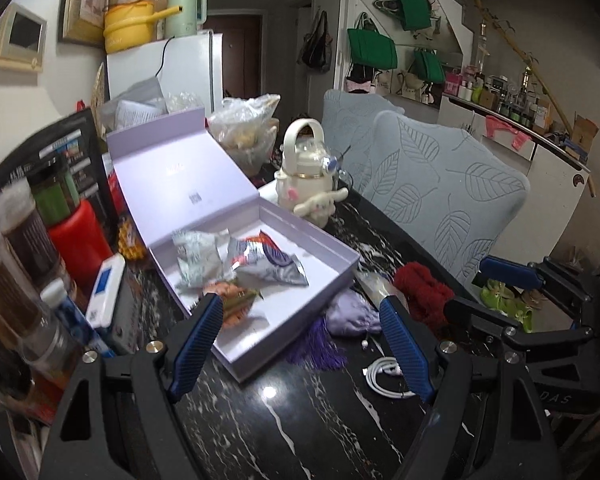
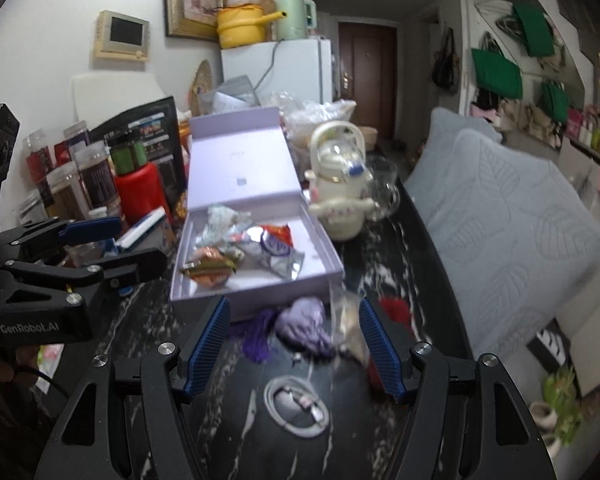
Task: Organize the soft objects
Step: 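Withdraw both tools from the box toward the items left on the table, then grasp the coiled white cable with the right tool while the left grasps the lavender sachet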
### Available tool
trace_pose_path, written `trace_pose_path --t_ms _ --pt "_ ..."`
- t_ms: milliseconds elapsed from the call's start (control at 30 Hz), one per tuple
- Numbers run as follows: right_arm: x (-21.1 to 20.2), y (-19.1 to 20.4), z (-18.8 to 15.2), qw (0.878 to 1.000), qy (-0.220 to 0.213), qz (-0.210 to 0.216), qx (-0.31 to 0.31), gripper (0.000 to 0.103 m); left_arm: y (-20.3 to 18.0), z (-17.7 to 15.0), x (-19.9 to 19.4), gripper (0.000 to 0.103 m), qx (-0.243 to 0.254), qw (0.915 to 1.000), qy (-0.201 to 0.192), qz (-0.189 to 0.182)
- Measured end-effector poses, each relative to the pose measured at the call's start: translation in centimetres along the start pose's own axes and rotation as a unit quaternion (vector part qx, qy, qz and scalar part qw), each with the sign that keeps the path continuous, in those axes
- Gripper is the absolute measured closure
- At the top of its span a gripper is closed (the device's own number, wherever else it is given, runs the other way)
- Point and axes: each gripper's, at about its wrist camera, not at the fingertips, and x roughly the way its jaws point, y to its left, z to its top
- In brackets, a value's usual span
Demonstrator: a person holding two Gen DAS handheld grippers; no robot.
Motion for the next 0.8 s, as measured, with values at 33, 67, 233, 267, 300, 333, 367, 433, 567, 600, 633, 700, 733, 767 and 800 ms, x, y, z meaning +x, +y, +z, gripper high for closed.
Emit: trace_pose_path --t_ms 33,67,233,267,300,333,367,433,567,600,633,700,733,767,800 --pt "0.1 -0.1 -0.5 1.0 0.003 -0.001 0.002 0.036 -0.1 -0.4 0.0 0.022 -0.004 1.0 0.001 -0.002" --pt "0.1 -0.1 -1.1 1.0 0.007 -0.001 0.005 0.036 -0.1 -0.7 0.1 0.022 -0.007 1.0 0.002 -0.003" --pt "0.7 -0.5 -3.4 1.0 0.025 -0.002 0.017 0.036 -0.2 -2.5 1.1 0.022 -0.013 0.9995 0.027 -0.009" --pt "0.9 -0.6 -4.0 0.999 0.03 -0.001 0.02 0.035 -0.2 -2.9 1.3 0.023 -0.014 0.9994 0.03 -0.01" --pt "1.2 -0.6 -4.4 0.999 0.034 -0.001 0.025 0.033 -0.1 -3.2 1.4 0.023 -0.018 0.9993 0.032 -0.011" --pt "1.5 -0.7 -5.0 0.999 0.04 0.001 0.029 0.033 0.0 -3.7 1.6 0.022 -0.022 0.9991 0.035 -0.011" --pt "1.9 -0.7 -5.6 0.998 0.047 0.004 0.032 0.033 0.1 -4.0 1.7 0.022 -0.023 0.9989 0.038 -0.012" --pt "2.6 -0.6 -6.6 0.998 0.058 0.005 0.033 0.033 0.3 -4.7 2.0 0.023 -0.027 0.9986 0.044 -0.013" --pt "3.8 -0.4 -8.2 0.997 0.074 0.01 0.034 0.032 0.6 -6.2 2.8 0.023 -0.033 0.9975 0.06 -0.016" --pt "4.0 -0.3 -8.4 0.996 0.078 0.011 0.034 0.028 0.6 -6.4 2.9 0.023 -0.033 0.9974 0.062 -0.018" --pt "4.2 -0.3 -8.6 0.996 0.08 0.01 0.034 0.027 0.7 -6.7 3.0 0.022 -0.034 0.9972 0.063 -0.02" --pt "4.6 -0.2 -9.0 0.996 0.08 0.006 0.028 0.023 0.8 -7.2 3.3 0.023 -0.035 0.9968 0.068 -0.021" --pt "5.0 -0.2 -9.1 0.996 0.081 0.004 0.027 0.022 0.9 -7.5 3.5 0.023 -0.036 0.9965 0.072 -0.022" --pt "5.2 -0.2 -9.2 0.996 0.084 0.003 0.026 0.022 0.9 -7.8 3.7 0.023 -0.037 0.9962 0.075 -0.023" --pt "5.7 -0.3 -9.3 0.996 0.089 0.004 0.026 0.021 1.0 -8.1 3.9 0.023 -0.037 0.9959 0.079 -0.024"
